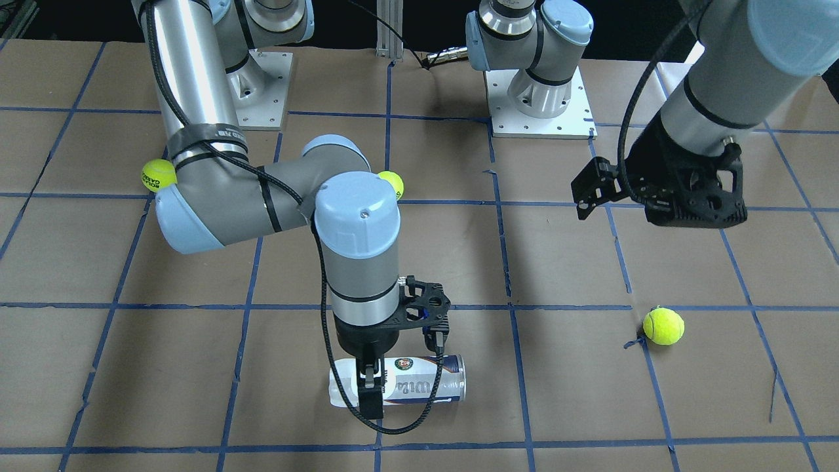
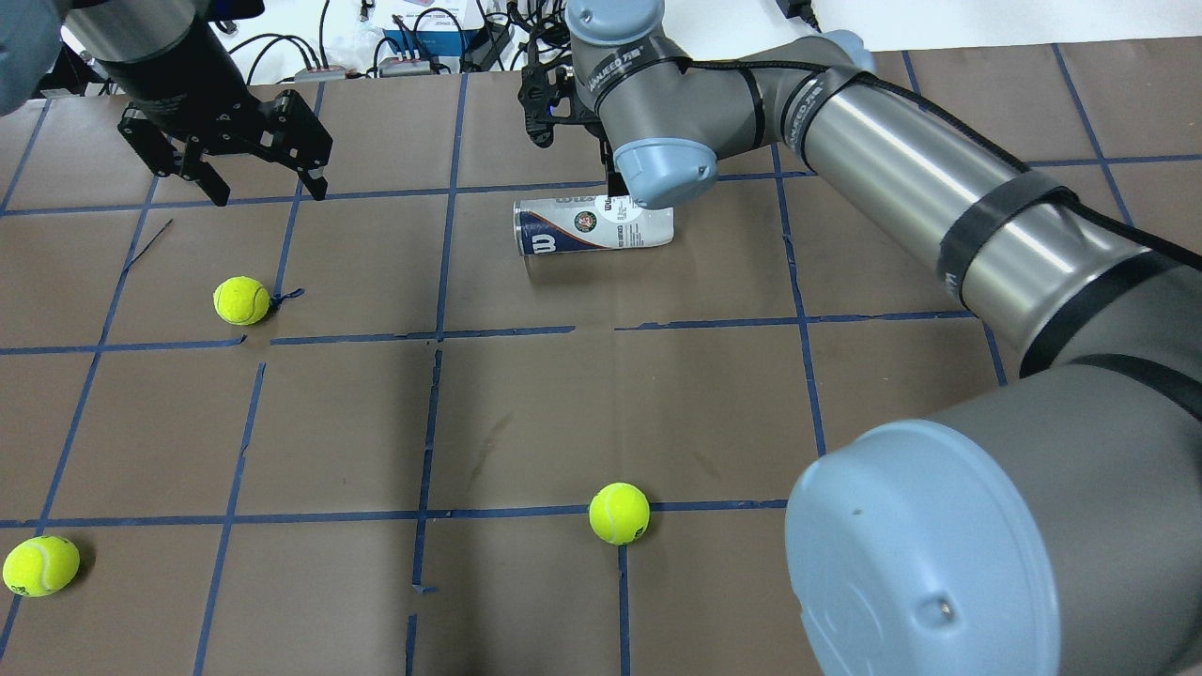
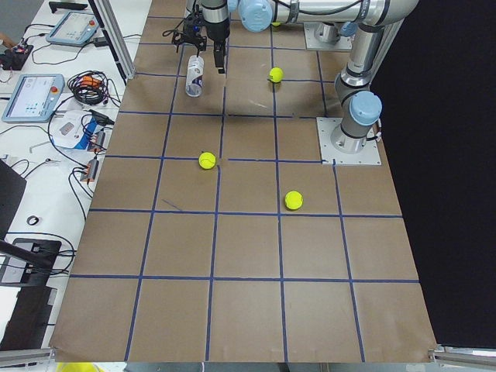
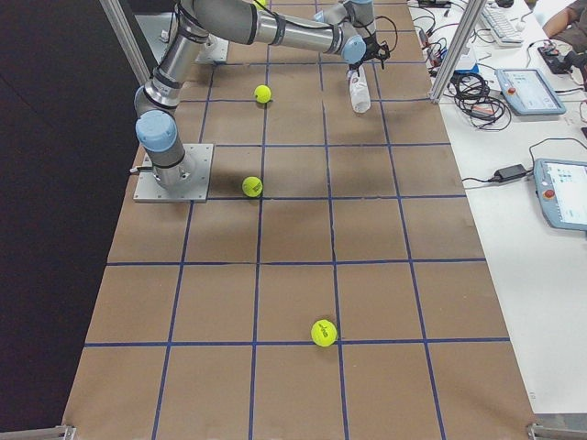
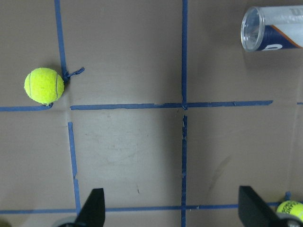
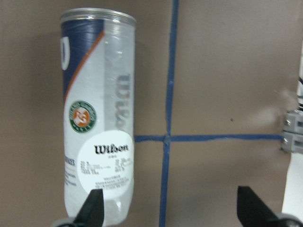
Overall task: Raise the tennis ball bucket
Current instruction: 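Release the can on the table and raise the right gripper away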
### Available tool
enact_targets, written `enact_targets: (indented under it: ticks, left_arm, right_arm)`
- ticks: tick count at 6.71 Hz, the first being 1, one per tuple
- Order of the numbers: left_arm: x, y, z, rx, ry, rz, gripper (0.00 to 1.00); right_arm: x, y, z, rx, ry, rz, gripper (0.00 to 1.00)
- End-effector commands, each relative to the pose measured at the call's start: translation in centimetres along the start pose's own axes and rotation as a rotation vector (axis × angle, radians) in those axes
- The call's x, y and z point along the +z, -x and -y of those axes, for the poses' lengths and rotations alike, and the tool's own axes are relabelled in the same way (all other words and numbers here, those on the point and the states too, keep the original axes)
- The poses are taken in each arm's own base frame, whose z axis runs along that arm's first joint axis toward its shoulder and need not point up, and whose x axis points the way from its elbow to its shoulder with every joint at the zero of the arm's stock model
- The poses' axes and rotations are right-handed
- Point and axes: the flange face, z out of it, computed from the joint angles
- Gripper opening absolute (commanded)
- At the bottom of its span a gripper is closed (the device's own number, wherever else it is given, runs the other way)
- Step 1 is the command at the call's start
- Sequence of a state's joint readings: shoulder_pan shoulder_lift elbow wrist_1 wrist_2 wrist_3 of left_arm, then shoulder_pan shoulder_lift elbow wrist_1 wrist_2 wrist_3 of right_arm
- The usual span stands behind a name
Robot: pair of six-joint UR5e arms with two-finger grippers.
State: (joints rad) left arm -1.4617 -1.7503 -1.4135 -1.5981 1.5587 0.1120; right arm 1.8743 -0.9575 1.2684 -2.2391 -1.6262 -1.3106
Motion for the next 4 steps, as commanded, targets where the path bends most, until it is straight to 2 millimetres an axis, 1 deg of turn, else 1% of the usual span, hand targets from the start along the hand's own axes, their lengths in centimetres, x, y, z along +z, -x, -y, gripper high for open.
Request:
enact_targets:
  ticks: [1, 2, 3, 4]
  left_arm:
    - [4.7, 0.2, 6.0, 0.004, -0.079, 0.006, 1.00]
    - [7.7, 0.2, 7.9, -0.001, -0.065, -0.015, 1.00]
    - [10.4, -1.0, 9.0, -0.047, -0.031, -0.153, 1.00]
    - [12.6, -2.0, 10.1, -0.087, -0.009, -0.266, 1.00]
  right_arm:
    - [-5.7, -3.4, -9.5, 0.273, -0.057, 0.015, 1.00]
    - [-9.3, -3.5, -13.5, 0.487, -0.072, 0.069, 1.00]
    - [-12.4, -2.0, -15.0, 0.596, -0.023, 0.149, 1.00]
    - [-12.9, -0.1, -17.6, 0.854, 0.116, 0.255, 1.00]
